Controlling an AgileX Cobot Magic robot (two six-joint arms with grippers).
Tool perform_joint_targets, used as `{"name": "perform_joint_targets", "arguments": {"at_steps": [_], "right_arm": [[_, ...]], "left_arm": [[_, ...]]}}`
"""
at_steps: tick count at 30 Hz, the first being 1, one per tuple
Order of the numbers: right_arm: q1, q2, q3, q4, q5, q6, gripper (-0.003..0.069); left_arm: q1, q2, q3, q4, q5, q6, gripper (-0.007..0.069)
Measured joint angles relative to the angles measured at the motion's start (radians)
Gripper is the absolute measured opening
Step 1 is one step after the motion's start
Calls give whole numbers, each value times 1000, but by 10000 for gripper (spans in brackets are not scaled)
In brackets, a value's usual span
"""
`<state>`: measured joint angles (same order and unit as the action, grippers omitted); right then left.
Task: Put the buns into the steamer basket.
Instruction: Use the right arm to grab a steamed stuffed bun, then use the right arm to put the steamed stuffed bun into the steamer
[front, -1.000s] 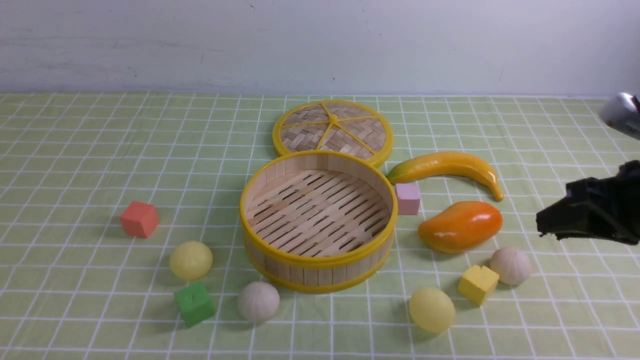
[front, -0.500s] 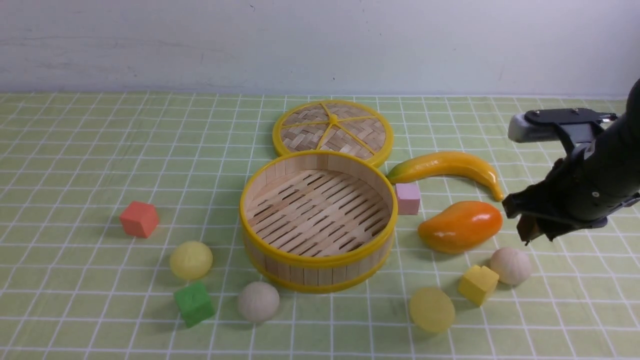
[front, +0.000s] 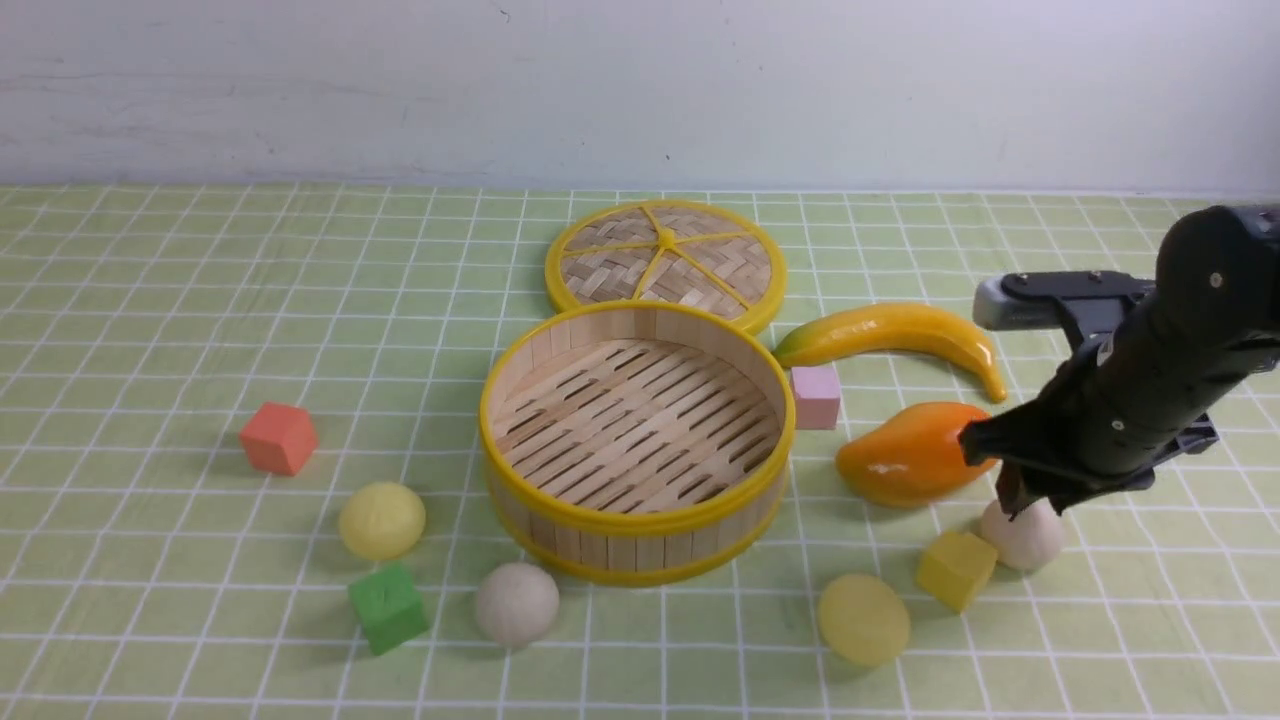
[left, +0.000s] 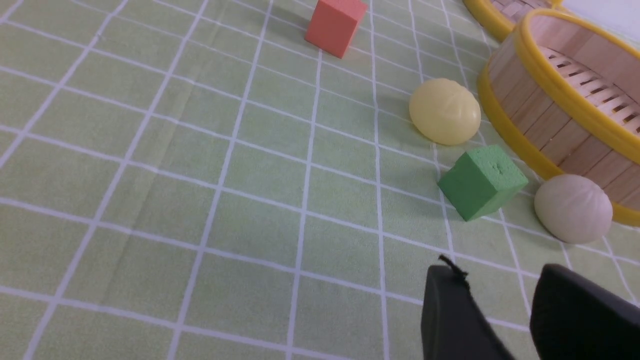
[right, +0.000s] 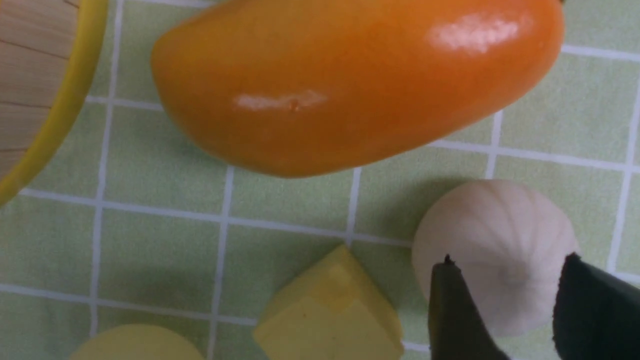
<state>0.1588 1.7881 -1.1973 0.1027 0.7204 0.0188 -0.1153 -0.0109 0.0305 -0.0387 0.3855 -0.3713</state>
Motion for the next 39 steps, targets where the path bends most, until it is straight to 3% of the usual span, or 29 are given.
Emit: {"name": "perform_joint_targets", "arguments": {"at_steps": [7,11,12,13,15,31,39], "right_arm": [[0,29,0,-15,-2,0,228],[0,36,-1,-24,-2,0,90],[0,36,-1,-26,-2,0,84],[0,36,-1,-32,-2,0,27],[0,36,-1,-39,-2,0,-2],[0,-97,-16,-48,22,-3,-10],[24,-151,-137,169,77,-197,-10]], "left_arm": [[0,0,0,0,0,0,238],[0,0,0,0,0,0,238],[0,0,0,0,0,0,238],[0,0,0,0,0,0,238],[0,0,0,0,0,0,238],[0,0,0,0,0,0,238],[0,0,0,0,0,0,238]]}}
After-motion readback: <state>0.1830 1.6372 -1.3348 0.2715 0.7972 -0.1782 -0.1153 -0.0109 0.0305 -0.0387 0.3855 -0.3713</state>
